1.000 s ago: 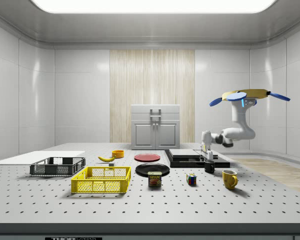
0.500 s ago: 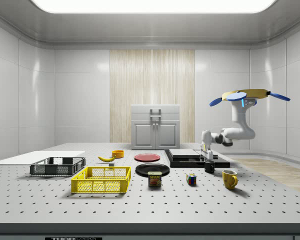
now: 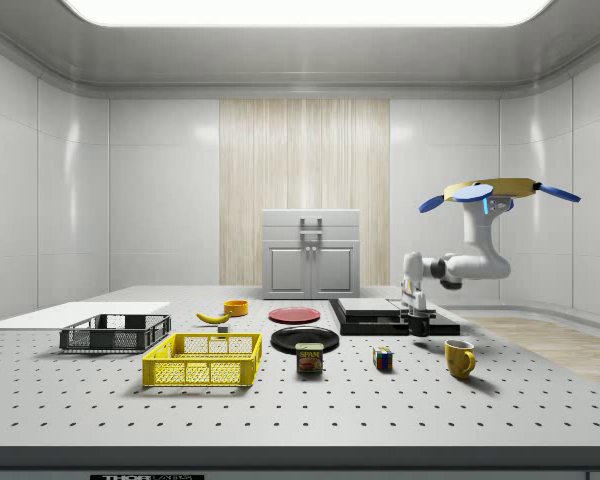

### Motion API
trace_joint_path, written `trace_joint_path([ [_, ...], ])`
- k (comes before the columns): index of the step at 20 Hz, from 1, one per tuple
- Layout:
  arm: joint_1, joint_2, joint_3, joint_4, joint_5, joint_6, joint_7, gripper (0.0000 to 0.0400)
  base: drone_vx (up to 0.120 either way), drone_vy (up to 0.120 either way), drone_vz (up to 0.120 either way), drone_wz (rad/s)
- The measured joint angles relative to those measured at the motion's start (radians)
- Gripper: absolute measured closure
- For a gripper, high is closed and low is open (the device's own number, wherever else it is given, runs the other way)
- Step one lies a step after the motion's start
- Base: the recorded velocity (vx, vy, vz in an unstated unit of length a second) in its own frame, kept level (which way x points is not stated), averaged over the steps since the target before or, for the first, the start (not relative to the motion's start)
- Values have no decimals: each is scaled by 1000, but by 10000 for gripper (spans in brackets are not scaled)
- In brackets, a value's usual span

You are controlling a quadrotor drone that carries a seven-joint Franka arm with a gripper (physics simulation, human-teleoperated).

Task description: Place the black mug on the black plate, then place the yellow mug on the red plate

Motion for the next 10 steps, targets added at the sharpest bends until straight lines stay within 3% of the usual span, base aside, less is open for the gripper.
trace_joint_path([
  [6, -11, -24, 64, 3, 68, 7, 8, 300, 0, 0, -113, 0],
  [10, -13, -42, 82, 4, 90, 20, 9, 300, 0, 0, 20, 0],
])
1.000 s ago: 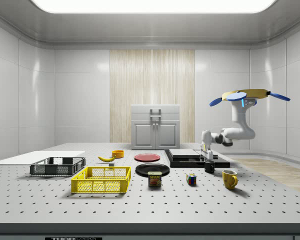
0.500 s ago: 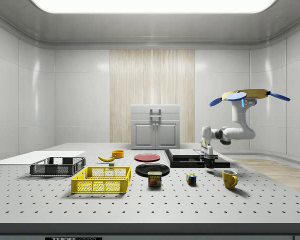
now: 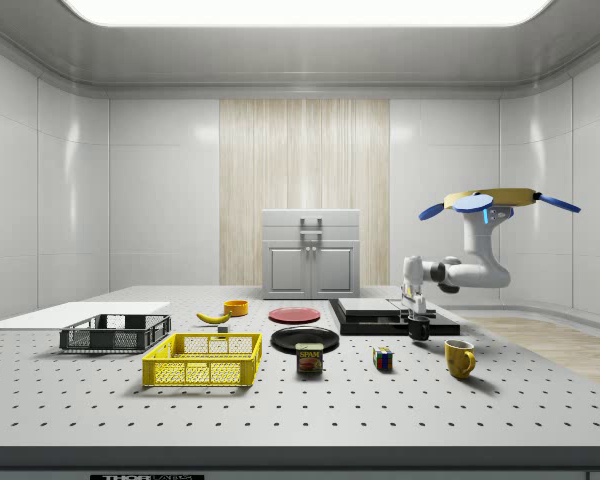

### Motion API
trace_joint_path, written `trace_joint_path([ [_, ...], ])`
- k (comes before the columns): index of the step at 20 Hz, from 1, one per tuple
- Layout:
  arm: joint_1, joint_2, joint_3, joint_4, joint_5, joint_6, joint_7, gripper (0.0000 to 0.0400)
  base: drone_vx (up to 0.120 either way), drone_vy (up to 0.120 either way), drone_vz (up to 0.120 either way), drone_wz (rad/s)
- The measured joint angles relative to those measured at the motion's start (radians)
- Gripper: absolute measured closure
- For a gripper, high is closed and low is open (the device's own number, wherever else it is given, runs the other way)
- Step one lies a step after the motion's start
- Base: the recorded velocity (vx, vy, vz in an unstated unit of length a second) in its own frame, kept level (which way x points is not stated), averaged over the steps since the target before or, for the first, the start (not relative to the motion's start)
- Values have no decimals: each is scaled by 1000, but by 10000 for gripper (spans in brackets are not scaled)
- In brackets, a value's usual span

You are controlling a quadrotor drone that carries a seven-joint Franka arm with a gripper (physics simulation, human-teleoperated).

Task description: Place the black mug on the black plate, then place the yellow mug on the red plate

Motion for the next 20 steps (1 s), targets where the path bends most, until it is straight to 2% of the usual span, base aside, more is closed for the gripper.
trace_joint_path([
  [10, 1, -44, 15, 0, 26, 39, -1, 300, 4, 0, 120, 0],
  [20, 4, -82, 21, 0, 41, 74, -2, 300, 120, 0, 8, 0],
])
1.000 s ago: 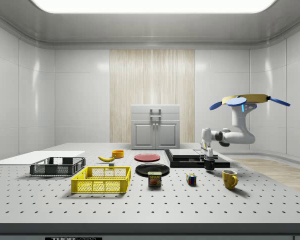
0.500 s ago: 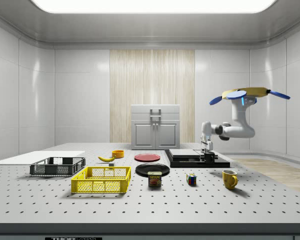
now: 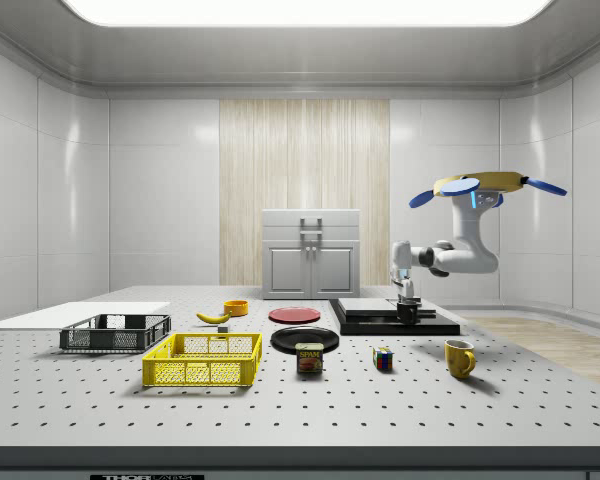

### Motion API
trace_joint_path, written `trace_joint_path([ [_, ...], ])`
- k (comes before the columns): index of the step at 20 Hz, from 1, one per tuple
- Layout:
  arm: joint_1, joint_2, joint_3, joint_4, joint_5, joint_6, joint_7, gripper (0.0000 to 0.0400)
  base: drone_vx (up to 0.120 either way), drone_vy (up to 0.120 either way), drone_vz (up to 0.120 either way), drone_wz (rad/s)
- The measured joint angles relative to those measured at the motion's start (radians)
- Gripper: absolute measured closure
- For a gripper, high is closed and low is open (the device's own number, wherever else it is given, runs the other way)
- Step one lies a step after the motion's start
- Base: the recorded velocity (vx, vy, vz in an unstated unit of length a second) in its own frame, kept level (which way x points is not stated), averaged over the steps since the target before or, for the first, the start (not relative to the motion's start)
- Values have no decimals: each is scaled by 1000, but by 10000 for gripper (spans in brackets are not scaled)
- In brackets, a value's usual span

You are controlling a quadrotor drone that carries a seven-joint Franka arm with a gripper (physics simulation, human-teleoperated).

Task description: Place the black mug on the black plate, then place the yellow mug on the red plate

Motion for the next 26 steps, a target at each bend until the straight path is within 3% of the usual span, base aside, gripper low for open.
trace_joint_path([
  [15, 4, -42, 5, -1, 16, 39, -2, 300, 120, 0, 0, 0],
  [19, 4, -50, 7, -1, 19, 47, -3, 300, 120, -110, 0, 0],
  [26, 5, -62, 8, -1, 24, 58, -4, 300, 120, 0, 0, 0],
])
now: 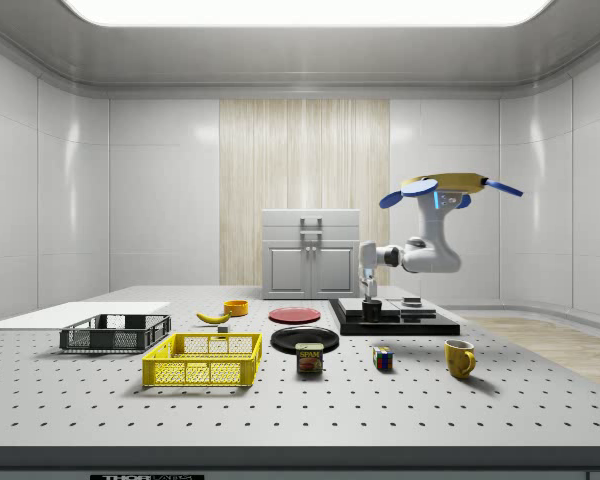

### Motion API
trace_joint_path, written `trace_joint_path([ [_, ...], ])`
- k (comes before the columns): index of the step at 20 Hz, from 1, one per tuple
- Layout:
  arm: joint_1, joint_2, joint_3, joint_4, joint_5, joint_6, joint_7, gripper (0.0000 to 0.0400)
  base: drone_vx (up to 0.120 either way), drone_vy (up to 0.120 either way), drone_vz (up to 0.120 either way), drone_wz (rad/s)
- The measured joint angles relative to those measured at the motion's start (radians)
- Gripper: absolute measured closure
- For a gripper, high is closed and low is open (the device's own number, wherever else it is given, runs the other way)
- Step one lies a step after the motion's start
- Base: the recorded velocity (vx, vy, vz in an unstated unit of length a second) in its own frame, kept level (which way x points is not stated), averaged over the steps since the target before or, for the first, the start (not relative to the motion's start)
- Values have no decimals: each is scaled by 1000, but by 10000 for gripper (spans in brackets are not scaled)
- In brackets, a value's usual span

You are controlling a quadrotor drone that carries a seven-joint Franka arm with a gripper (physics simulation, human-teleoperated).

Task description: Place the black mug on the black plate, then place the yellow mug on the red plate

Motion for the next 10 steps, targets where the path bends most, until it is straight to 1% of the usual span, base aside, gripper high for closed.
trace_joint_path([
  [10, 1, -13, 2, 0, 5, 12, -1, 300, 120, 0, 0, 0],
])
